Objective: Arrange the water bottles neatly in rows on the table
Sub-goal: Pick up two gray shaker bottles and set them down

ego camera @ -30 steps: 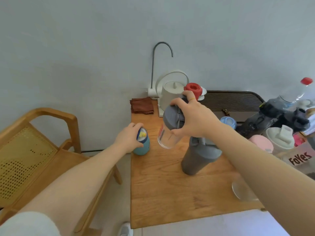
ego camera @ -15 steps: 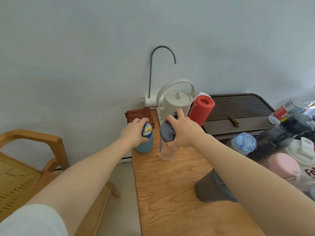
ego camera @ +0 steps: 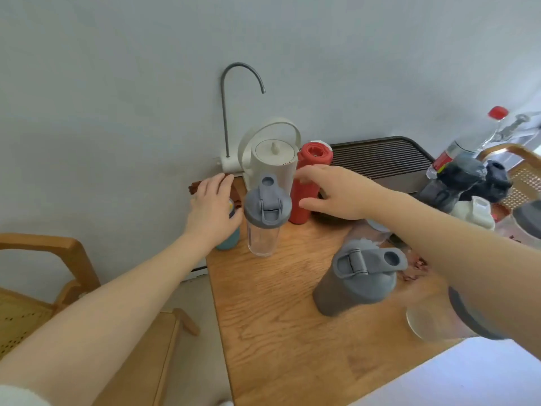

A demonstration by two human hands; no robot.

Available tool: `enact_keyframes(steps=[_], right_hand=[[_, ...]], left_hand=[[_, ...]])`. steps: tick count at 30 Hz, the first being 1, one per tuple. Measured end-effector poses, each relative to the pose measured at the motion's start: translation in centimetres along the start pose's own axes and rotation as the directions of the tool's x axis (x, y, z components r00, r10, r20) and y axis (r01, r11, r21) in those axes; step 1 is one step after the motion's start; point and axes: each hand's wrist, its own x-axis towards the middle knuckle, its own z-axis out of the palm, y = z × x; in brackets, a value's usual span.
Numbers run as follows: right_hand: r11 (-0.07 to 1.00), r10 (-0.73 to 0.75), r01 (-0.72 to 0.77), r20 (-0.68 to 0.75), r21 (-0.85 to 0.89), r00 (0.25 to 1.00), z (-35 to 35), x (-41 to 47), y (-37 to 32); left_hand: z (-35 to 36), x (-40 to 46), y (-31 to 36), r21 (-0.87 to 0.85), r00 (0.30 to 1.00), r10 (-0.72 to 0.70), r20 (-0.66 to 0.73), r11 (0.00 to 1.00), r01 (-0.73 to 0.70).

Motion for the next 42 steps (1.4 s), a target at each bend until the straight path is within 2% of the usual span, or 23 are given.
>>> enact_keyframes(steps=[2,4,6,8,10,12,13,17,20,22,25,27,28,30,32,34,39,42], right_hand=[[1.0,-0.001,0.0,0.097,0.008,0.995,-1.0,-3.1,1.5],[0.999,0.01,-0.018,0.261,0.03,0.965,-1.2,-6.3,2.3],[0.999,0.007,0.014,0.396,-0.048,0.918,-0.4,-9.1,2.8],[0.976,-0.035,0.116,0.394,-0.184,0.918,1.4,-10.9,3.2],[0.955,-0.089,0.176,0.333,-0.24,0.939,2.8,-11.4,3.6],[0.963,-0.119,0.188,0.318,-0.193,0.94,3.1,-11.1,3.9],[0.951,-0.165,0.239,0.332,-0.195,0.929,3.0,-10.9,4.0],[0.776,-0.372,0.507,0.376,-0.375,0.848,2.3,-10.6,4.3],[0.692,-0.488,0.564,0.283,-0.45,0.825,2.5,-11.5,4.3],[0.683,-0.548,0.59,0.232,-0.431,0.804,2.8,-12.5,4.5],[0.82,-0.493,0.52,0.164,-0.241,0.854,2.1,-14.6,5.9],[0.928,-0.36,0.369,0.123,-0.056,0.925,0.4,-16.3,7.7],[0.958,-0.28,0.287,0.159,-0.017,0.947,-0.5,-17.1,9.0],[0.978,-0.138,0.179,0.304,-0.109,0.943,-1.6,-19.0,11.7],[0.965,-0.002,0.12,0.451,-0.233,0.893,-1.4,-20.8,13.9],[0.96,0.052,0.102,0.523,-0.26,0.851,-0.1,-22.1,15.3],[0.956,0.02,0.109,0.433,-0.271,0.901,2.3,-23.4,16.0],[0.958,-0.034,0.133,0.359,-0.254,0.933,2.9,-23.3,15.7]], left_hand=[[-0.9,-1.6,3.3,-0.117,0.982,0.111,-0.152,0.985,-0.129],[-1.5,-3.3,7.0,-0.172,0.948,0.219,-0.231,0.95,-0.262],[-1.5,-4.8,10.3,-0.183,0.927,0.304,-0.217,0.921,-0.345],[-1.2,-5.8,13.1,-0.207,0.919,0.377,-0.117,0.896,-0.394],[-0.7,-6.5,15.2,-0.259,0.921,0.389,0.01,0.891,-0.373],[0.0,-7.3,16.5,-0.297,0.929,0.351,0.12,0.905,-0.303],[0.3,-7.8,16.9,-0.314,0.933,0.326,0.152,0.911,-0.267],[1.4,-10.1,17.5,-0.316,0.954,0.239,0.18,0.933,-0.174],[1.7,-11.2,18.3,-0.294,0.984,0.097,0.15,0.954,-0.049],[2.0,-11.5,19.1,-0.297,0.988,0.042,0.149,0.955,0.005],[2.4,-11.6,20.3,-0.299,0.992,-0.006,0.123,0.953,0.043],[2.6,-11.5,20.9,-0.262,0.995,-0.034,0.098,0.963,0.059],[2.6,-11.5,21.3,-0.226,0.995,-0.032,0.093,0.973,0.052],[2.6,-11.3,22.3,-0.128,0.994,-0.017,0.11,0.991,0.031],[2.5,-10.8,23.2,-0.021,0.989,-0.022,0.149,0.999,0.026],[2.5,-10.2,24.0,0.063,0.982,-0.04,0.185,0.998,0.029],[3.2,-9.8,25.1,0.115,0.951,-0.098,0.292,0.991,0.067],[3.6,-9.8,25.1,0.112,0.954,-0.111,0.277,0.99,0.083]])
